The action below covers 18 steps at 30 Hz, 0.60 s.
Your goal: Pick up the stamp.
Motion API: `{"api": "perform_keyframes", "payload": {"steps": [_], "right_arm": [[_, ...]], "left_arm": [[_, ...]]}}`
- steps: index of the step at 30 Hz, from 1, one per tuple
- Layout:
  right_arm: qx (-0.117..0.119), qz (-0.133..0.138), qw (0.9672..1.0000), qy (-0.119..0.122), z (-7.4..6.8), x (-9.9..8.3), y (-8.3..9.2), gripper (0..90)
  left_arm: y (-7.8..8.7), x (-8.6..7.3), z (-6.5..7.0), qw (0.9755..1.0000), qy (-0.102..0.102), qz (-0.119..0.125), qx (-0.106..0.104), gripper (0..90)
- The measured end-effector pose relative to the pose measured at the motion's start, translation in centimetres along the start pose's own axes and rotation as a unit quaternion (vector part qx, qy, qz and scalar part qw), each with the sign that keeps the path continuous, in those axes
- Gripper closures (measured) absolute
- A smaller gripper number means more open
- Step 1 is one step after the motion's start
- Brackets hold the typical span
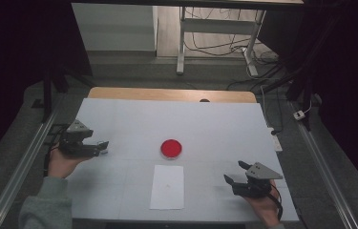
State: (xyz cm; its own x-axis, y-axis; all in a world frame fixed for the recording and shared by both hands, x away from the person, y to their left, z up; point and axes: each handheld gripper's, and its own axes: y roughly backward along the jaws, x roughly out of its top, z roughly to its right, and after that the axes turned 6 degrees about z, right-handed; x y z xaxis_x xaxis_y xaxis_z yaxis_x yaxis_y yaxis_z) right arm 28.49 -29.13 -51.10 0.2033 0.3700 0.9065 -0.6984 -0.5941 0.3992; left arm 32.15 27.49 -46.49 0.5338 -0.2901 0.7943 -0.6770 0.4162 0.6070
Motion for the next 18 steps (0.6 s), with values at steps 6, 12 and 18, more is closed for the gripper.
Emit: {"api": "perform_keyframes", "payload": {"steps": [6, 12, 18], "right_arm": [[-0.003, 0.0, 1.0, -0.001, 0.0, 0.0, 0.1, 23.9], [0.001, -0.002, 1.0, -0.001, 0.0, -0.1, -0.1, 24.0], [0.001, -0.004, 1.0, -0.001, 0.0, -0.1, -0.1, 23.9]], "left_arm": [[-1.1, -1.0, -0.5, 0.9998, -0.013, -0.011, 0.012, 26.3], [-1.6, -1.8, -1.2, 0.9996, -0.023, -0.008, 0.009, 32.5], [-2.0, -2.2, -1.5, 0.9996, -0.026, -0.014, -0.005, 37.6]]}}
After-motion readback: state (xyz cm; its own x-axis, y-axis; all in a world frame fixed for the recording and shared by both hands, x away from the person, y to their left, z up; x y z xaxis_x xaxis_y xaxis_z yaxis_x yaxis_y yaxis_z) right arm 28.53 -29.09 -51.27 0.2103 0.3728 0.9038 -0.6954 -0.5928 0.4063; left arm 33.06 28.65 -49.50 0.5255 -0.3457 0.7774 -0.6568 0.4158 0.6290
